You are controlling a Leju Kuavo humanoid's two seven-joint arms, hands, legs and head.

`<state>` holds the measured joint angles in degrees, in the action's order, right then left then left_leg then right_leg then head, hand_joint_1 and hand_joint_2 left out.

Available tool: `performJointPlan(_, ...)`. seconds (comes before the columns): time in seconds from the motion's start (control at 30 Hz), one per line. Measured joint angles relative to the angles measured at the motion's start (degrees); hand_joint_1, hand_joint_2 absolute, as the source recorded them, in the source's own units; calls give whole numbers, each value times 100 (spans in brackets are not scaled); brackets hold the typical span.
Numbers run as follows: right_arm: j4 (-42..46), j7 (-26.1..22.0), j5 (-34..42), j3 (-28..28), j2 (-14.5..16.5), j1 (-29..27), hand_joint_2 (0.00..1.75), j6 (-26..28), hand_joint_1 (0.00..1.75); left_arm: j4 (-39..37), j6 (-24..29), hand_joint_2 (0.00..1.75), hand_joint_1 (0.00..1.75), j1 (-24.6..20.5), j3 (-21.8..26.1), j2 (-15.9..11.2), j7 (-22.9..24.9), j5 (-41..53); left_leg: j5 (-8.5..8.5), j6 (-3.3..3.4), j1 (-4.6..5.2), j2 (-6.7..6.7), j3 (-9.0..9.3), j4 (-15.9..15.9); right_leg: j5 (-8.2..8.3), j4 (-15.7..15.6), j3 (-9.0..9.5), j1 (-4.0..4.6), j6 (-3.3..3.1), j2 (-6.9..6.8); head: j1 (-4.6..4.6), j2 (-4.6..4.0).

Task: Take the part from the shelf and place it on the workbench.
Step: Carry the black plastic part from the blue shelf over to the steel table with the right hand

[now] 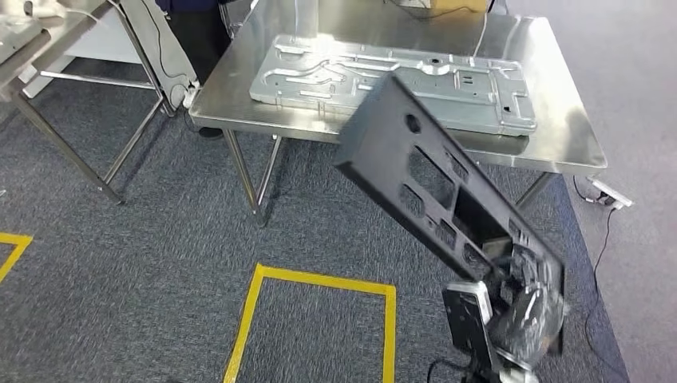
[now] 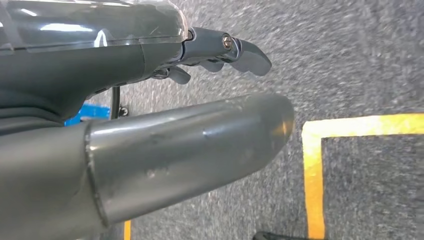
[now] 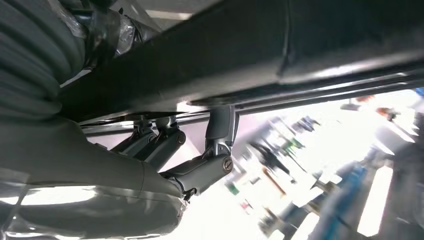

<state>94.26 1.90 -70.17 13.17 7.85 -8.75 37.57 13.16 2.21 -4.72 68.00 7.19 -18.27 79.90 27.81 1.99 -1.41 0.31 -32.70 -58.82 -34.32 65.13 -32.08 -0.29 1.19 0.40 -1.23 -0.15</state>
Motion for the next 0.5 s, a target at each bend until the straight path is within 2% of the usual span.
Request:
performJointPlan(0.07,-226,110,-174,-27,-67,259,175,-128,175,0,-31,0,0,-39,-67,0,44,55,53,16,-2,2,58,5,-196,744,-499,-40,52,-10,-1,0)
performJointPlan(0.1,-352,171,-244,-33,-98,369,175,-198,175,0,-43,0,0,-52,-99,0,66,76,87,11,-5,-4,99,5,-156,939,-684,-58,70,-11,0,0)
performJointPlan(0.13,-476,229,-315,-37,-126,478,175,-266,175,0,-52,0,0,-60,-130,0,84,99,127,-1,-9,-12,152,5,8,926,-773,-75,82,-12,0,0)
performJointPlan(0.17,-587,280,-387,-38,-152,584,175,-334,175,0,-60,0,0,-65,-158,0,97,116,170,-16,-15,-21,218,5,283,684,-742,-88,85,-14,0,0)
performJointPlan(0.2,-697,324,-462,-38,-177,692,175,-404,175,-1,-66,0,0,-69,-188,0,108,132,219,-37,-23,-28,284,6,575,313,-638,-95,80,-18,0,0)
performJointPlan(0.23,-805,353,-527,-34,-200,795,175,-465,175,-1,-74,0,0,-78,-214,0,115,145,260,-61,-24,-37,332,12,786,-6,-529,-90,69,-21,-1,0)
performJointPlan(0.27,-901,373,-584,-26,-219,892,175,-525,175,-2,-81,0,0,-94,-234,0,120,155,288,-93,-19,-45,355,18,885,-266,-432,-72,46,-24,0,0)
performJointPlan(0.37,-1148,418,-701,46,-257,1130,175,-752,175,-4,-109,0,0,-149,-278,0,143,173,306,-201,-7,-49,353,70,798,-493,-364,-17,-57,-17,-1,0)
performJointPlan(0.43,-1263,438,-729,135,-276,1232,175,-920,175,-4,-121,0,0,-170,-316,-1,155,175,366,-255,-18,-41,375,43,766,-573,-281,-42,-129,-16,1,0)
performJointPlan(0.47,-1312,438,-735,191,-287,1288,175,-996,175,-5,-127,0,0,-181,-336,-1,158,177,448,-271,-20,-40,311,-129,750,-619,-214,-54,-167,-23,4,0)
performJointPlan(0.5,-1359,437,-736,254,-297,1346,175,-1064,175,-7,-131,0,0,-188,-353,-1,160,178,565,-277,-22,-41,153,-436,729,-651,-148,-58,-206,-31,6,0)
